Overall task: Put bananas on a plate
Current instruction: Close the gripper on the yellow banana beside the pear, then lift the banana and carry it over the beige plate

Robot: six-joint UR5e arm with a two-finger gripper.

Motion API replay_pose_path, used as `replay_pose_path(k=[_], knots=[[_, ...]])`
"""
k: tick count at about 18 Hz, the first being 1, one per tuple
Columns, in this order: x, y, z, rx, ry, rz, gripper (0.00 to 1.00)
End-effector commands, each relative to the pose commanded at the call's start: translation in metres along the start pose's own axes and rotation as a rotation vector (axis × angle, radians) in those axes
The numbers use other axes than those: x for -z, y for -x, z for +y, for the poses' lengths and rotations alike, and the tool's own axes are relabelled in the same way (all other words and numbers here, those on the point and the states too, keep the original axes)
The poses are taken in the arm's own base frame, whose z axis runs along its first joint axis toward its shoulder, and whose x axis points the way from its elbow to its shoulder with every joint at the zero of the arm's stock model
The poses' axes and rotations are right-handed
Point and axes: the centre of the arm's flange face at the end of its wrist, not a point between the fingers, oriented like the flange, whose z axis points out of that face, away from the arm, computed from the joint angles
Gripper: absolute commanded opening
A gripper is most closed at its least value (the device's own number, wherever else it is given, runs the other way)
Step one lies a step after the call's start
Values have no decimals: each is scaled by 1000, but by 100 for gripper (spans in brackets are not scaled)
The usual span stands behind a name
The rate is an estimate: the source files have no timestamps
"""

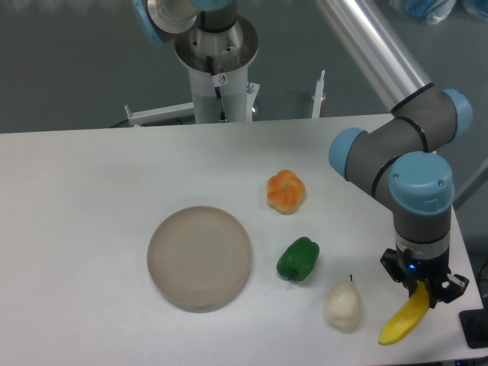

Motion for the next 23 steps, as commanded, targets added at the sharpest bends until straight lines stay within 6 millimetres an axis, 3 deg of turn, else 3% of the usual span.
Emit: replay_pose_path(k=[12, 16, 20, 23], knots=[[12, -2, -2, -3, -9, 1, 25], [41, -10, 2, 19, 13, 68, 25], [84, -32, 0, 105, -35, 146, 25], [104, -76, -9, 169, -28, 210, 25]])
